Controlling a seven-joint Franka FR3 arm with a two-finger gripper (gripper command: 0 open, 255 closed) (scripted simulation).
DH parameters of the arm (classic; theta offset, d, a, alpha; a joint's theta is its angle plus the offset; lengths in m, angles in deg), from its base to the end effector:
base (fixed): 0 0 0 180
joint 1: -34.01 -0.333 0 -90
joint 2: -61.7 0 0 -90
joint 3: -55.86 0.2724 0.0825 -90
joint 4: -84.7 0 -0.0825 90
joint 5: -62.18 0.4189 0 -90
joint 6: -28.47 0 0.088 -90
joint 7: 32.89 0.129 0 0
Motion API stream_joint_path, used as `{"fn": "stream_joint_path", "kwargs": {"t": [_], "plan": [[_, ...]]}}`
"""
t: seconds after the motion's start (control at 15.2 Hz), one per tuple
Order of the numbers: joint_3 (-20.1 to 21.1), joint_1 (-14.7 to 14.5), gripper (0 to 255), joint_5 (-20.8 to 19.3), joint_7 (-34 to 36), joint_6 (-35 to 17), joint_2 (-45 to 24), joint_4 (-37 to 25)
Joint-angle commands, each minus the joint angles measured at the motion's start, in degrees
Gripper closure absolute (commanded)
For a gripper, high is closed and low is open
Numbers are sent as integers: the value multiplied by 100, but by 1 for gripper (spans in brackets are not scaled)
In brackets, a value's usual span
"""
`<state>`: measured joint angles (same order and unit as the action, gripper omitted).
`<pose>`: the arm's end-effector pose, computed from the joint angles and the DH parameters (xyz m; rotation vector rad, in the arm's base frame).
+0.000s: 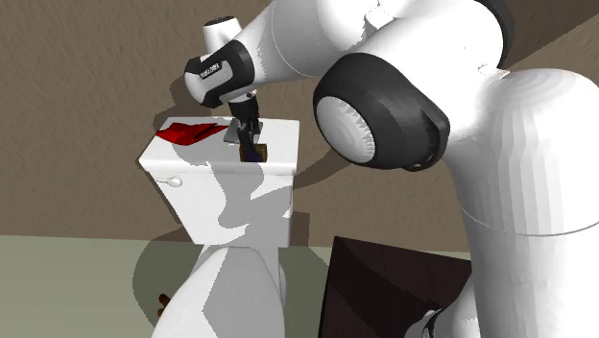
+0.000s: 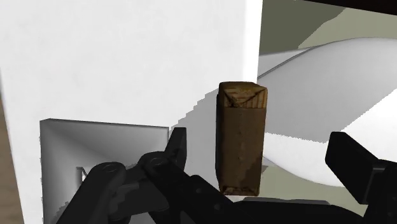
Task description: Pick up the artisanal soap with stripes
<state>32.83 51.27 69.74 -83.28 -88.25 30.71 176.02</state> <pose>0.5439 -0.4208 0.2576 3.1033 0.2486 -0.1552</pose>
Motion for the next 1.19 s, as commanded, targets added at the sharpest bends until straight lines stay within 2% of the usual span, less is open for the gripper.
{"fn": "stream_joint_path", "kwargs": {"t": [0.0,0.53,0.59,1.12], "plan": [[36,71,0,66,-44,-17,-204,-193],[98,105,0,153,-71,-396,-444,-44],[99,106,255,155,-73,-406,-450,-40],[99,104,255,155,-72,-411,-449,-33]]}}
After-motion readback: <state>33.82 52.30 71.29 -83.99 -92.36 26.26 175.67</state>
